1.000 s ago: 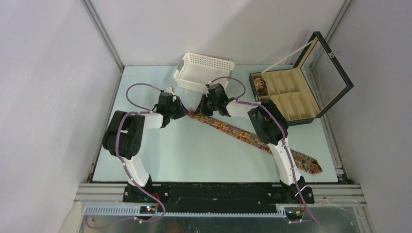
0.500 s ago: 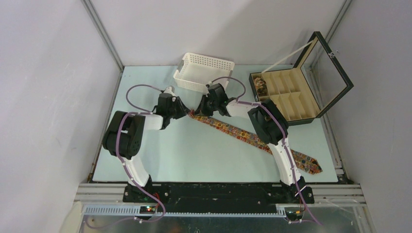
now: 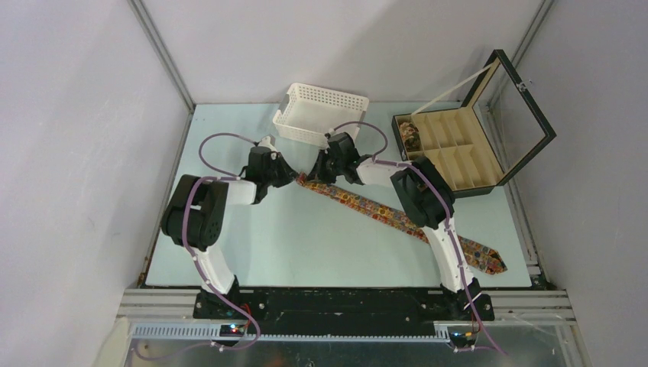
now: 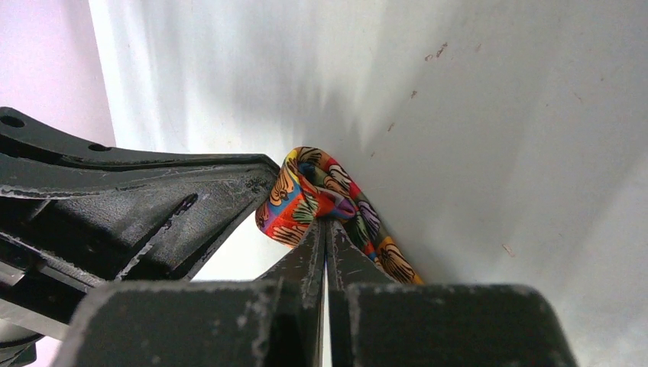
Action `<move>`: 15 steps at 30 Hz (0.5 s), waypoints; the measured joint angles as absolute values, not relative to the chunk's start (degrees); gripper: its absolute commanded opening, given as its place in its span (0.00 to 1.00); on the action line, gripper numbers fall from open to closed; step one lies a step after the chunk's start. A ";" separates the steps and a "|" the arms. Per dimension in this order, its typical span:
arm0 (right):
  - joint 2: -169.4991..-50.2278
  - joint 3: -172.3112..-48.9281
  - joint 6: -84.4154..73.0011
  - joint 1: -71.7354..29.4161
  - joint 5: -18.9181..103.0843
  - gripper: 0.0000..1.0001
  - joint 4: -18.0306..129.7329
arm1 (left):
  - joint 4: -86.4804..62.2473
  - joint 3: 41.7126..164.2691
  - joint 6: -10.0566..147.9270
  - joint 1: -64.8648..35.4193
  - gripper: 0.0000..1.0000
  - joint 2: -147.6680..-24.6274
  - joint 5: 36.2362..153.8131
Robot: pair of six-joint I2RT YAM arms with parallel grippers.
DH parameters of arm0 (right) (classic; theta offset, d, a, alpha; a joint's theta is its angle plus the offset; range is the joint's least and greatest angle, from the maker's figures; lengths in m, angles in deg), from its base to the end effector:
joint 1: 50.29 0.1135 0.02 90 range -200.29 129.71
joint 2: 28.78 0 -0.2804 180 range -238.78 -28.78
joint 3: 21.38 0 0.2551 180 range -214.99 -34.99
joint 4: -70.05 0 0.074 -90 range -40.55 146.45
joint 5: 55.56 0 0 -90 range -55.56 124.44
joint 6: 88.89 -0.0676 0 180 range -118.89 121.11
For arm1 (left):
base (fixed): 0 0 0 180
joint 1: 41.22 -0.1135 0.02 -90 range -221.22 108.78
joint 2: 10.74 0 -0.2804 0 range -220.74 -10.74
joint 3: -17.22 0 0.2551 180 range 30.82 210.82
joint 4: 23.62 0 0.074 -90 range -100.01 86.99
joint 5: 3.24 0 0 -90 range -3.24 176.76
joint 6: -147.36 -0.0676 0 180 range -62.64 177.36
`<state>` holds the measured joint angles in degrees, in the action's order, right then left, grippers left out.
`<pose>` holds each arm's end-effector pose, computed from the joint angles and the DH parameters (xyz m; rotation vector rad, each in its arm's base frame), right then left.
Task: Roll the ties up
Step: Roll the tie at the center of the board.
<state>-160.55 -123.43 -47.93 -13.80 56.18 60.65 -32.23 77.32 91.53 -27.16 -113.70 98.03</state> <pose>0.4148 0.3380 0.1099 0.0460 2.4969 1.1539 0.3711 -0.1066 0.1343 -0.2756 2.2227 -0.6848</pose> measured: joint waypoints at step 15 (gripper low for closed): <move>-160.00 -123.30 -46.86 -13.75 54.12 0.00 58.88 | -33.17 77.32 91.86 -27.16 0.06 -113.68 99.58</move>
